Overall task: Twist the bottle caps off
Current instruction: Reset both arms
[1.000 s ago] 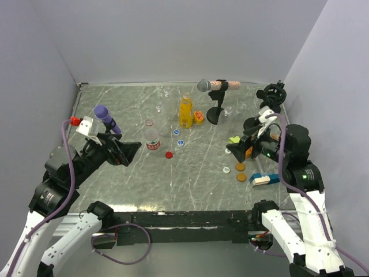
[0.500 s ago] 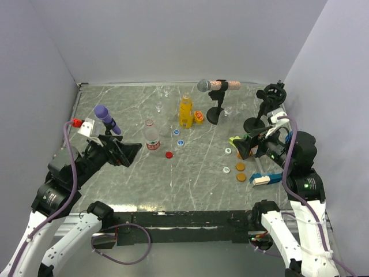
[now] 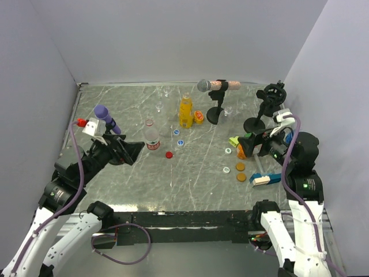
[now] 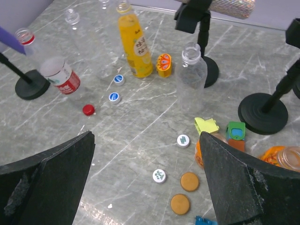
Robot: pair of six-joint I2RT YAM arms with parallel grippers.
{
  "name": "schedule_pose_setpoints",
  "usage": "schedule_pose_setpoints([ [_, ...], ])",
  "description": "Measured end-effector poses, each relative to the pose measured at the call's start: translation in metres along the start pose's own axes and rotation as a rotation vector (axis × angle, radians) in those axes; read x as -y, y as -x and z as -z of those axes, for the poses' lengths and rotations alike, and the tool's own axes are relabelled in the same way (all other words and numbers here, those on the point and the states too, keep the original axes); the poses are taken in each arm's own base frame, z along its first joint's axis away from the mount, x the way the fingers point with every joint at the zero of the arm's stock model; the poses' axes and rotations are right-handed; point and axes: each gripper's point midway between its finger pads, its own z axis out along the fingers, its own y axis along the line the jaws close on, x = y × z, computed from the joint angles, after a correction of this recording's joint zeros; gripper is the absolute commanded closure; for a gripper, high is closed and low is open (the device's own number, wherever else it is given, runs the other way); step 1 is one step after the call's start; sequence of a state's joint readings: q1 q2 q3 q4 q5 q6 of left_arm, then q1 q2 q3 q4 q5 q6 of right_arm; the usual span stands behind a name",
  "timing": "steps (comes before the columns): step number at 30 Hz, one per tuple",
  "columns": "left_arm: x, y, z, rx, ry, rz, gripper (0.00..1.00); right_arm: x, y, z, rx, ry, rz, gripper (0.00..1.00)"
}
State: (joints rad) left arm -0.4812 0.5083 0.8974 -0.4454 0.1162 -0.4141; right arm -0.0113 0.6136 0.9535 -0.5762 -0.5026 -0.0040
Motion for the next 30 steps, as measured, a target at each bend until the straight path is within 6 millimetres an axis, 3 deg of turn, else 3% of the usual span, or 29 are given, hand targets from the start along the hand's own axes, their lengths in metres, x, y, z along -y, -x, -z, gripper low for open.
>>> schedule_pose_setpoints([
  [6, -0.008, -0.018, -0.007, -0.037, 0.014, 0.011, 0.03, 0.008, 0.002, 0.001, 0.008, -0.034, -0.038, 0.01],
  [30, -0.007, -0.016, -0.003, -0.024, 0.013, 0.020, 0.03, 0.015, -0.001, 0.001, 0.033, -0.063, -0.081, 0.01],
])
